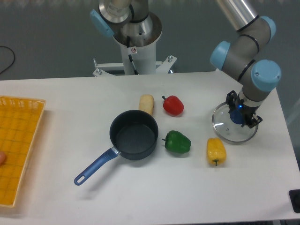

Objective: Place the lid on the table

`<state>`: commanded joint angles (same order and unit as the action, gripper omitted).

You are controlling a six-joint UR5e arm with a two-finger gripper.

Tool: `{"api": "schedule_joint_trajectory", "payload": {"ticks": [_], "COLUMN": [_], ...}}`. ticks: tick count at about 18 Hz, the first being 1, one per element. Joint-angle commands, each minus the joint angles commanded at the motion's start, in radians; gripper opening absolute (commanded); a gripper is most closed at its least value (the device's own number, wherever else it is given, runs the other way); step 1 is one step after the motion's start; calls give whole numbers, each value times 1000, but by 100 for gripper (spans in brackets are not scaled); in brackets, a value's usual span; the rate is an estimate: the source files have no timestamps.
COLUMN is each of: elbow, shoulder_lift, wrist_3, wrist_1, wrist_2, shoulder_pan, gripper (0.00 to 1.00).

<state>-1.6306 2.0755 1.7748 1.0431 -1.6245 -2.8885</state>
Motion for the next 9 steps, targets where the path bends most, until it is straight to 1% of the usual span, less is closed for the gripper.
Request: {"api": "schedule_joint_trajectory", "payload": {"ticks": [9], "elbow": [3], "shoulder_lift": [11], "wrist_3": [0], "wrist_1": [-3], "wrist_2": [0], "shoulder_pan": [2], "gripper": [58]}}
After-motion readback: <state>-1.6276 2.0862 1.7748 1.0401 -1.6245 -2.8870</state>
